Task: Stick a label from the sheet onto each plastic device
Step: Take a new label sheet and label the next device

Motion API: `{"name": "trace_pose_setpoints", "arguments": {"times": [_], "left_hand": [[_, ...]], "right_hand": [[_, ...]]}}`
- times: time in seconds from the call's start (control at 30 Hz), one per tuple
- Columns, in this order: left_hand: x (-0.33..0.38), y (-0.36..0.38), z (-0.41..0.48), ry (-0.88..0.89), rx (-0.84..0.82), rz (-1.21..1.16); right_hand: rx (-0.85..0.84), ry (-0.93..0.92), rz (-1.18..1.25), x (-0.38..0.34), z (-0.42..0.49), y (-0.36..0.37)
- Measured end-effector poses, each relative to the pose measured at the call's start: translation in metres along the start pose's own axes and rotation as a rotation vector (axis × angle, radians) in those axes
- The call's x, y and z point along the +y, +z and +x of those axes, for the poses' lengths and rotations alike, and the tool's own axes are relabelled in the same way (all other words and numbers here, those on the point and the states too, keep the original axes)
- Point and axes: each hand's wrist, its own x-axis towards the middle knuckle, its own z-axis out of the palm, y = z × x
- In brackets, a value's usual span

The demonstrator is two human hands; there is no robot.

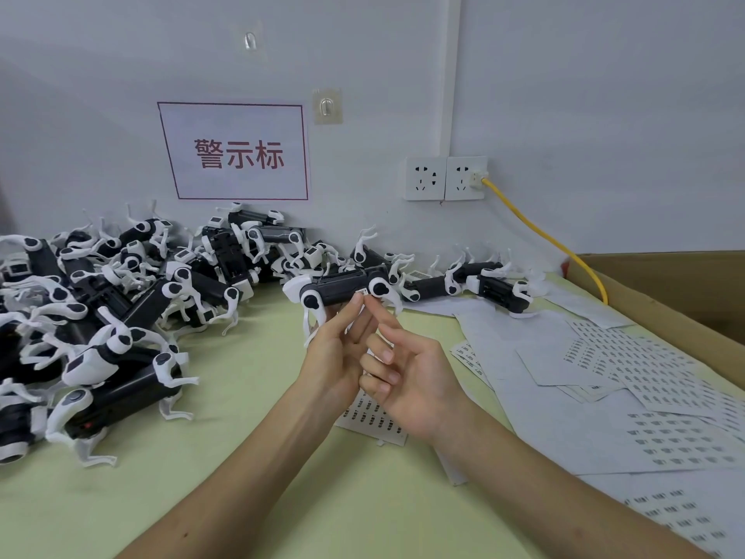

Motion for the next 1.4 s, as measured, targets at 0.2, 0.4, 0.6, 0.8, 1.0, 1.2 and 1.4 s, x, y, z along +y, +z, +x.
{"name": "trace_pose_setpoints", "arguments": {"times": [0.2,0.4,0.6,0.8,1.0,1.2,1.4], "left_hand": [[-0.001,-0.001,0.000,0.043,-0.001,0.003],[-0.001,0.001,-0.002,0.080,0.035,-0.018],[-0.001,0.003,-0.002,0.122,0.122,-0.032],[-0.005,0.006,-0.001,0.200,0.299,-0.088],[0.000,0.002,0.005,0.301,0.452,-0.090],[0.003,-0.001,0.005,0.273,0.403,-0.076],[0.000,0.001,0.004,0.290,0.402,0.070]], "right_hand": [[-0.011,0.005,-0.020,0.000,0.000,0.000],[-0.005,0.004,-0.024,0.000,0.000,0.000],[0.006,0.004,-0.038,-0.001,-0.001,0.000],[-0.001,0.007,-0.074,-0.001,-0.002,0.000],[0.000,0.012,-0.101,0.000,-0.001,-0.001],[-0.006,-0.010,-0.089,-0.004,-0.001,-0.001],[0.012,-0.035,-0.096,-0.010,-0.001,0.000]]}}
